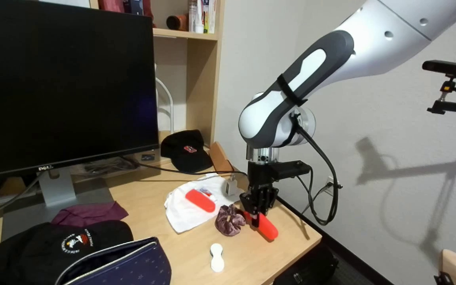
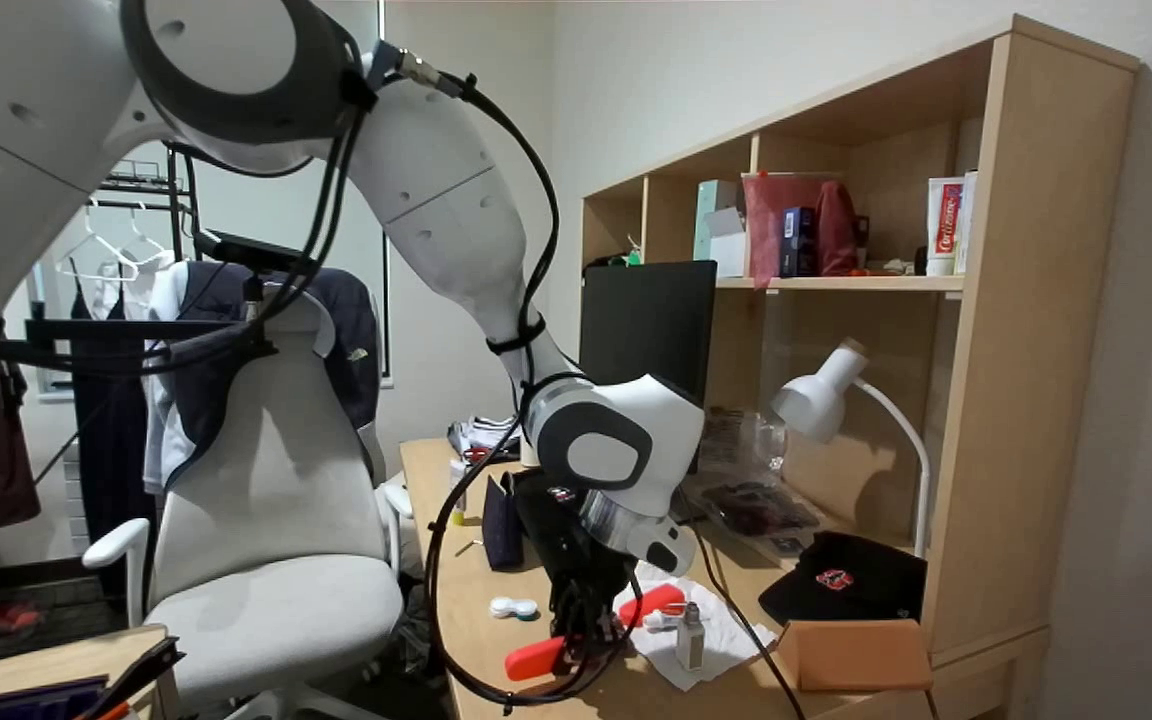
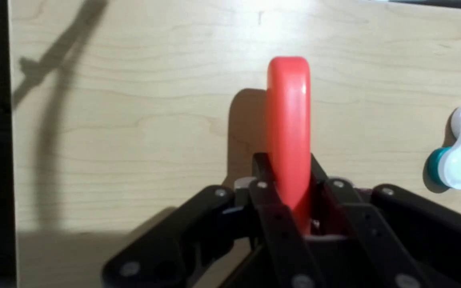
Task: Move the orange case forward
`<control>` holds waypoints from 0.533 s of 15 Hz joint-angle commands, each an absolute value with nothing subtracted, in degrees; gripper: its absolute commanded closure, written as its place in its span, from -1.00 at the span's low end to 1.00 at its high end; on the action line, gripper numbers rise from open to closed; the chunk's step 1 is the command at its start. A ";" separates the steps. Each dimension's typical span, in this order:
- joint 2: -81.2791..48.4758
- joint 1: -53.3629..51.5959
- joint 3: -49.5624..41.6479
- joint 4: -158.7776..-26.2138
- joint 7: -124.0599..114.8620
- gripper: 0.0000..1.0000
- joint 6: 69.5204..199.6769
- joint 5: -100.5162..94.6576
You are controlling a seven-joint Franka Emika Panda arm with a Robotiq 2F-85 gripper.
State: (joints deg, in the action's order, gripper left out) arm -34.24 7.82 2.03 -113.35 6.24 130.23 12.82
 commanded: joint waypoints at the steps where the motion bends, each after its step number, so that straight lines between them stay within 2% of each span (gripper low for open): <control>1: -32.67 9.30 2.60 -115.10 10.66 0.76 128.05 13.39; 8: -33.01 10.05 2.04 -115.04 12.17 0.76 125.71 13.78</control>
State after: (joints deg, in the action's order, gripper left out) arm -34.24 8.89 1.81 -113.65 9.72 126.36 12.81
